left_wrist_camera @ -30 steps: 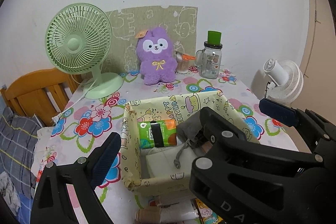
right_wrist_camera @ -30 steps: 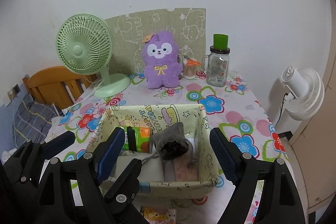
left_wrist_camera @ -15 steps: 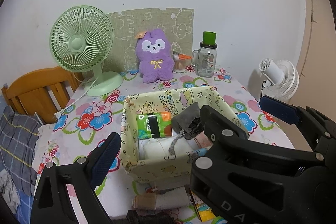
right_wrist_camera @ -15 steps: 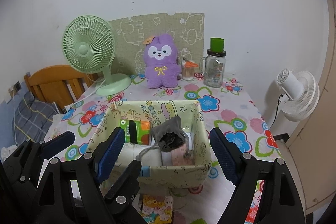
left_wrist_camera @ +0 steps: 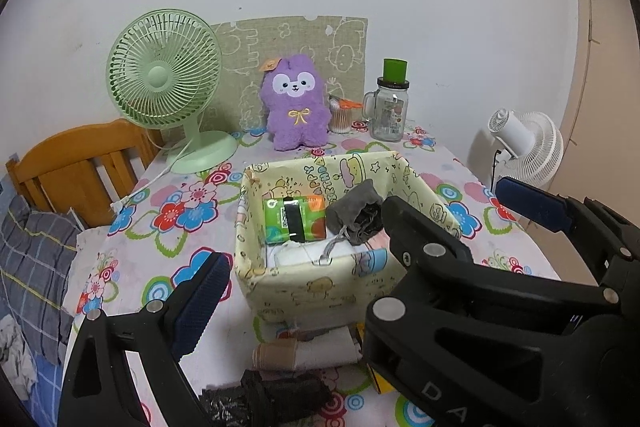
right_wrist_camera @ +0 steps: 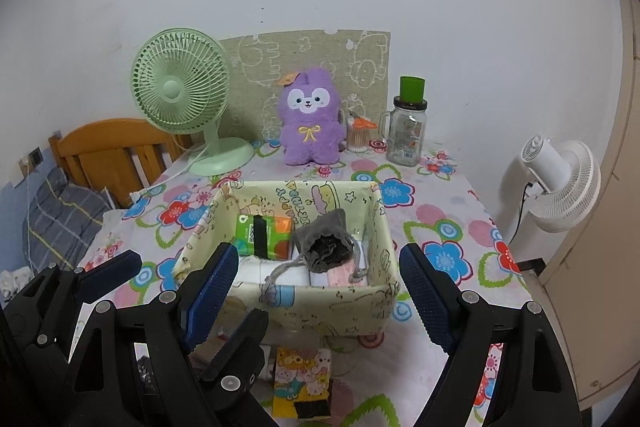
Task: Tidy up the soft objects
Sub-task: 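Withdraw both grippers up and out of the yellow box, then move the right gripper to the yellow cartoon packet while the left approaches the black bundle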
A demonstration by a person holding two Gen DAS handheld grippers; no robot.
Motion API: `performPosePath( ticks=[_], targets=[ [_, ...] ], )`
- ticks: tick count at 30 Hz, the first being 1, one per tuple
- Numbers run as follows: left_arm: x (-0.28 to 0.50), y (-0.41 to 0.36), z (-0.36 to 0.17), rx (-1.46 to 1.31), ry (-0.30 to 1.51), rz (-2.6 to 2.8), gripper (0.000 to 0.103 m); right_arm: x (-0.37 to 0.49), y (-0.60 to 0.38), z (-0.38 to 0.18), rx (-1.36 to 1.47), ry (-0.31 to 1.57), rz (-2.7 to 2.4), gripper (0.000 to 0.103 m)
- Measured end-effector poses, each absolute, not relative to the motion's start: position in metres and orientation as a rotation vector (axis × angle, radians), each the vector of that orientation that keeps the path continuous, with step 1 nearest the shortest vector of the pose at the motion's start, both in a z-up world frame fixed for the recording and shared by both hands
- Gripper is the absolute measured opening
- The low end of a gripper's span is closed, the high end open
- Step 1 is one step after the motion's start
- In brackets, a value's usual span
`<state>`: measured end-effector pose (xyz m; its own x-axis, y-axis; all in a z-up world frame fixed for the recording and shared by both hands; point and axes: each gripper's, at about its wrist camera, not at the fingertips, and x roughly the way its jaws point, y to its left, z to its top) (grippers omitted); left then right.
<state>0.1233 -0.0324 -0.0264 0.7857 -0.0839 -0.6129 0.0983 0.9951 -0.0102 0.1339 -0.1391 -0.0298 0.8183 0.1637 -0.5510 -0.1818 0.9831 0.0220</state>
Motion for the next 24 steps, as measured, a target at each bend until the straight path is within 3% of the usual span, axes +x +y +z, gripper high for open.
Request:
performPosePath(
  ticks=[24],
  targets=[
    [0.081, -0.028, -0.043, 0.033, 0.674, -0.114, 0.098, 0.092, -0.133, -0.050, -0.055, 0.605, 0.182, 0.085]
  ],
)
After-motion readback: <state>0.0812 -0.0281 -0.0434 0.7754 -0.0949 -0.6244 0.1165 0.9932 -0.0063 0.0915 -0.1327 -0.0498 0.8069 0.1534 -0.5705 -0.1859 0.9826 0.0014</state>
